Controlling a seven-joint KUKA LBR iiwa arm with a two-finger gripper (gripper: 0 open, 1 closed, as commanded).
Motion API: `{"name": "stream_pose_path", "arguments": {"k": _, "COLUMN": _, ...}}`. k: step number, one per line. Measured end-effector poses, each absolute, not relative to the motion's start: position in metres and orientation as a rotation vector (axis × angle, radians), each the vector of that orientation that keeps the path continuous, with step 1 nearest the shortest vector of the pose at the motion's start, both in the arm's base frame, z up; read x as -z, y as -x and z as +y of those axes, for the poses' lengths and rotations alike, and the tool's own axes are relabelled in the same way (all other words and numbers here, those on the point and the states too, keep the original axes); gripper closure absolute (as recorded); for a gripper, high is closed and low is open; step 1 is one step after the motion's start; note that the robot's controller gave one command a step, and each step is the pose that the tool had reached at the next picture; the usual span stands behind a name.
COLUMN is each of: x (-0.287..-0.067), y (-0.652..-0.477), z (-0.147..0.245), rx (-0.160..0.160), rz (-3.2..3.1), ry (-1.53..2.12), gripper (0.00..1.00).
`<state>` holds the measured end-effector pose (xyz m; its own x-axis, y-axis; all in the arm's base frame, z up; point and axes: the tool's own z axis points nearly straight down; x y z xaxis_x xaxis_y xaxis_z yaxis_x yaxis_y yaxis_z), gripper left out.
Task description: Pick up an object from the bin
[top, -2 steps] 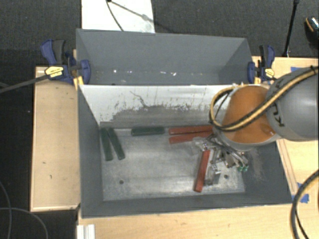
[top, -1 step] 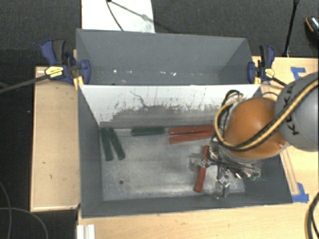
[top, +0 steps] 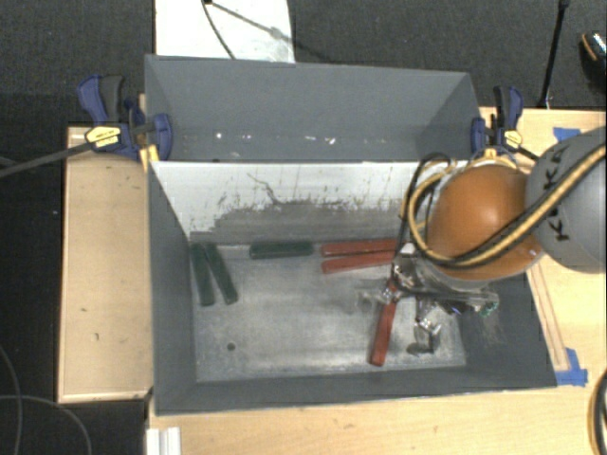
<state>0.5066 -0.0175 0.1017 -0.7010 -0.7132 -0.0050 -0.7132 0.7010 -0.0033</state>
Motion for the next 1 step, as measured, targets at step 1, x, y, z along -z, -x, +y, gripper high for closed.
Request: {"name": "stream_pose_path", "arguments": {"k": 1, "x": -0.0695, "y": -0.5237, "z": 0.0011, "rx": -0.001, "rz": 2.786, "ry": 1.439, "gripper": 0.0}}
